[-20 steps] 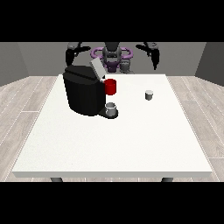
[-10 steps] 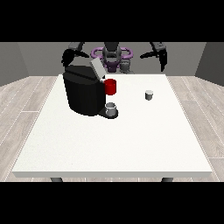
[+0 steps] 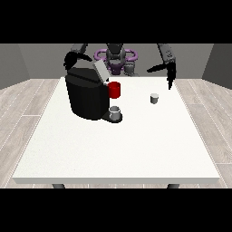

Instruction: Insert the coffee pod into the coffee machine and close the lid

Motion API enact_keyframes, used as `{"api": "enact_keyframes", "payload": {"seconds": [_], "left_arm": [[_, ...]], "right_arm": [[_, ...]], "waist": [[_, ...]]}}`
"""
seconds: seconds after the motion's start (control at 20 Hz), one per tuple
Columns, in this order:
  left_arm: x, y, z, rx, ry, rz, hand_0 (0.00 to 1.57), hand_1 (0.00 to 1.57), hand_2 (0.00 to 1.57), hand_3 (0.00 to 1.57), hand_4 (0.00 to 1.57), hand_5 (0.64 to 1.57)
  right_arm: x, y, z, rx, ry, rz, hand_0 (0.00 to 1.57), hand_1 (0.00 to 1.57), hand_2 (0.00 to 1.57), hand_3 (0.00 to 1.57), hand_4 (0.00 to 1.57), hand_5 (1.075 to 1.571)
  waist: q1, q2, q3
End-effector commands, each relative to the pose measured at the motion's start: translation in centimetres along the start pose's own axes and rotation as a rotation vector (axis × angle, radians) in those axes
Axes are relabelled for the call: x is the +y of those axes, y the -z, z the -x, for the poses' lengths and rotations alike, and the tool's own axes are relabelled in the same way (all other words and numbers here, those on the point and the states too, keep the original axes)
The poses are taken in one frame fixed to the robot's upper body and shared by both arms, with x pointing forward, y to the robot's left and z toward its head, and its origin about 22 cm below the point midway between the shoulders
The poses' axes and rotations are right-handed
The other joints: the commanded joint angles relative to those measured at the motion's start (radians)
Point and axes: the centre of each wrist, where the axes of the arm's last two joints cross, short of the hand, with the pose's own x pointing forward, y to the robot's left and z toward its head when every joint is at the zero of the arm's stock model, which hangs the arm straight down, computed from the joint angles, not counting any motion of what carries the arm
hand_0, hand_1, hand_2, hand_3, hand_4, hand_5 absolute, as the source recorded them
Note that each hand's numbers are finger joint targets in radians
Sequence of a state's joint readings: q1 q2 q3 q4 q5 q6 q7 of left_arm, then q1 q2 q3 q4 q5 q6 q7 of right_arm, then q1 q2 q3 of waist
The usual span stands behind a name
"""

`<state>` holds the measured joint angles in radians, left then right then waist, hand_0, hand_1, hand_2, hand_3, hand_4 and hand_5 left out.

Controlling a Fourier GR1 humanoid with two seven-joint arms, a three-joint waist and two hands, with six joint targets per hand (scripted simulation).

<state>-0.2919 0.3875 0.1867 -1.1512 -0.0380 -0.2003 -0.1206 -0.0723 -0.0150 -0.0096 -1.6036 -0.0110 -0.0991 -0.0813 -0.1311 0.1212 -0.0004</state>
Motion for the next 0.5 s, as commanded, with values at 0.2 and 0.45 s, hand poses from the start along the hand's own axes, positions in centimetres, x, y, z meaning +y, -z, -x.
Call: {"api": "enact_keyframes", "payload": {"seconds": [0.2, 0.45], "left_arm": [[3.2, 2.5, 0.3, 0.099, 0.038, -0.033, 0.00, 0.00, 0.00, 0.00, 0.00, 1.571], [1.5, 3.5, 0.3, 0.091, 0.148, 0.021, 0.00, 0.00, 0.00, 0.00, 0.00, 1.571]], "right_arm": [[2.0, 1.3, -1.9, -0.006, 0.001, -0.034, 0.00, 0.00, 0.00, 0.00, 0.34, 1.571], [1.7, 1.6, 0.4, 0.029, -0.016, -0.007, 0.00, 0.00, 0.00, 0.00, 0.40, 1.571]], "waist": [[-0.032, 0.058, -0.0003], [0.001, 0.071, 0.0002]]}}
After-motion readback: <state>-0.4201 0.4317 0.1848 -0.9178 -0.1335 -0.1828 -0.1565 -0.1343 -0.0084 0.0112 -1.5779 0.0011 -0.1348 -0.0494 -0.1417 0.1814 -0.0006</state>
